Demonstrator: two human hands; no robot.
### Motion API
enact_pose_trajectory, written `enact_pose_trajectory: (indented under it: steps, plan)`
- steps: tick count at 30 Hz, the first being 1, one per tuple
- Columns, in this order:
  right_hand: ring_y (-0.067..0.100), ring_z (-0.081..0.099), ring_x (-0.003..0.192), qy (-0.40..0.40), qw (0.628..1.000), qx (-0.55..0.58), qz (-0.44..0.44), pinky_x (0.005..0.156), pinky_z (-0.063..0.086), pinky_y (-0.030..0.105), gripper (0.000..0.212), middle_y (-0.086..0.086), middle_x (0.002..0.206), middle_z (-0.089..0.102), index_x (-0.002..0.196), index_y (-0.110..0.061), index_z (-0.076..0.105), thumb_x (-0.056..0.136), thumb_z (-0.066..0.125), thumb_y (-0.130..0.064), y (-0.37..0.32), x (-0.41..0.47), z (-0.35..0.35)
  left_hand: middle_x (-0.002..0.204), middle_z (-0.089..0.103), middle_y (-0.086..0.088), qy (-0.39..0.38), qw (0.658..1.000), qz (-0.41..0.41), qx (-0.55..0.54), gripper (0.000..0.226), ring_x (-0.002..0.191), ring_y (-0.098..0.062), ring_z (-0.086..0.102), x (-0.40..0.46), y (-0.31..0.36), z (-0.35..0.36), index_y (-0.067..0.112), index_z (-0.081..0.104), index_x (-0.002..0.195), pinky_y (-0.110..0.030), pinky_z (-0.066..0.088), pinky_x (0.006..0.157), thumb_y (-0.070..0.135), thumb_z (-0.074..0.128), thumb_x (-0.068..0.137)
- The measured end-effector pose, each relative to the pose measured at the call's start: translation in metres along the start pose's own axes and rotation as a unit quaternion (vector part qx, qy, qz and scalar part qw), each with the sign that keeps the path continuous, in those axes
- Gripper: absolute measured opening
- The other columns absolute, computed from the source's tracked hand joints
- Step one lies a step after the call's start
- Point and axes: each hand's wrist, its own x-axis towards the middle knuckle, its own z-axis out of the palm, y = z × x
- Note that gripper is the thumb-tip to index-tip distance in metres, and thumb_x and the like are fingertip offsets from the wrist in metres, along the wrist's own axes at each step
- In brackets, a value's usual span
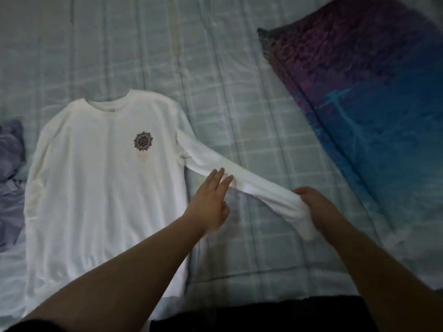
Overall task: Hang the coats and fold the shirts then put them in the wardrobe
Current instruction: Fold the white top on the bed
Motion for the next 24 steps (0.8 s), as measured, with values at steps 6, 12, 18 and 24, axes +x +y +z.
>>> enact_pose_trajectory:
  steps: [6,12,18,24]
  plan:
    - [0.027,0.057,0.081,0.114,0.987,-0.095,-0.067,0.068,0.04,0.031,0.025,0.0,0.086,0.057,0.1,-0.022,0.06,0.083,0.061,-0.003,-0.009,0.032,-0.063,0.155,0.034,-0.018,0.028,0.999,0.007,0.045,0.064,0.146,-0.036,0.025,0.08,0.009,0.003,0.009,0.035,0.15,-0.049,0.026,0.118,0.03,0.033,0.09]
    - [0.032,0.059,0.1,0.206,0.955,-0.209,-0.039,0.085,0.041,0.037,0.028,0.007,0.106,0.062,0.12,-0.017,0.062,0.092,0.063,-0.019,0.021,0.055,-0.091,0.163,0.019,-0.007,0.005,0.997,-0.038,0.061,0.063,0.147,-0.029,0.023,0.136,-0.015,0.011,0.027,0.023,0.154,-0.046,0.033,0.115,0.02,0.035,0.093]
    - [0.041,0.061,0.098,0.177,0.956,-0.223,0.063,0.086,0.049,0.045,0.049,0.021,0.11,0.066,0.116,-0.007,0.063,0.094,0.055,-0.05,0.047,0.074,-0.08,0.165,-0.006,-0.006,-0.028,0.983,-0.097,0.155,0.061,0.152,-0.027,0.0,0.156,0.0,0.022,0.03,0.001,0.156,-0.047,0.018,0.12,0.038,0.028,0.102]
    - [0.042,0.057,0.109,0.189,0.967,-0.116,0.122,0.093,0.044,0.047,0.037,0.023,0.121,0.061,0.123,-0.007,0.058,0.093,0.059,-0.027,0.047,0.074,-0.079,0.164,-0.012,-0.008,-0.03,0.978,-0.102,0.179,0.063,0.15,-0.032,-0.016,0.141,0.02,0.054,0.031,-0.005,0.155,-0.059,-0.001,0.119,0.049,0.02,0.1]
